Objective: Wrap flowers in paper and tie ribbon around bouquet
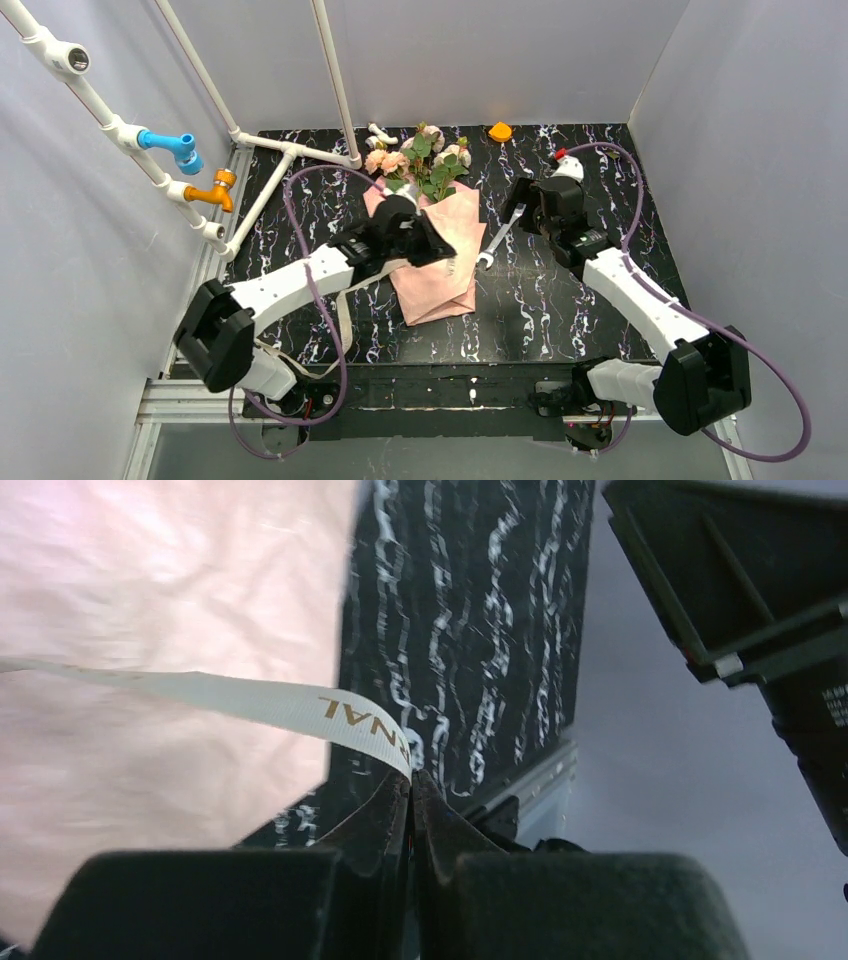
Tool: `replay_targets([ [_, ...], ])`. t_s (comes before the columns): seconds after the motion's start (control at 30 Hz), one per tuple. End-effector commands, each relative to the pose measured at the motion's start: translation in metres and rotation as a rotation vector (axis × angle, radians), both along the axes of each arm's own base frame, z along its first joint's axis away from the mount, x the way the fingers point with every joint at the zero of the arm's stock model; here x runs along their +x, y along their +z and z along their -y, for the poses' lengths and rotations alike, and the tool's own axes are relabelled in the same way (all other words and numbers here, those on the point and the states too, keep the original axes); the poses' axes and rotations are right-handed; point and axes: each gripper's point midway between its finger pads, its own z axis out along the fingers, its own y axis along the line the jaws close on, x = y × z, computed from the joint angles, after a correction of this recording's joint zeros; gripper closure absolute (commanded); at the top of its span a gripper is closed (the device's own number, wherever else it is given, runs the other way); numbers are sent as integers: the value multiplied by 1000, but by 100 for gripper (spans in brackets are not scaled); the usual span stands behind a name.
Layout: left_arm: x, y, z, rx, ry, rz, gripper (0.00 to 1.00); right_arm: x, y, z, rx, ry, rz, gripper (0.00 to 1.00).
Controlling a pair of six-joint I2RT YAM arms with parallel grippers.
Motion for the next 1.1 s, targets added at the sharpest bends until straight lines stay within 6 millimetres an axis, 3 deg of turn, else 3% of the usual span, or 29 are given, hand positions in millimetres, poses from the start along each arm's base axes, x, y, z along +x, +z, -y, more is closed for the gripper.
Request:
replay_targets([
  [0.0, -27, 25, 59, -77, -159, -7, 100, -3, 14, 54, -90, -255, 32, 2],
  [0.13, -56, 43, 106, -186, -269, -144, 100, -14, 25, 99, -137, -501, 77, 2],
  [0.27, -75, 61, 149, -212, -396, -131, 100, -20, 48, 129, -127, -694, 173, 3],
  [0.47, -98, 61, 200, -224, -477, -221, 100, -25, 107, 156, -135, -860, 301, 4],
  [0.63, -116, 70, 231, -221, -540, -209, 100, -29, 129, 170, -201, -933, 348, 4],
  [0.8, -95, 66, 251, -230, -563, -190, 100, -26, 142, 171, -244, -915, 374, 4],
  [0.93, -71, 45, 259, -133, -543, -156, 100, -20, 158, 169, -305, -873, 404, 4],
  [1.07, -53, 45, 278, -245, -529, -195, 100, -22, 164, 171, -357, -858, 406, 2],
])
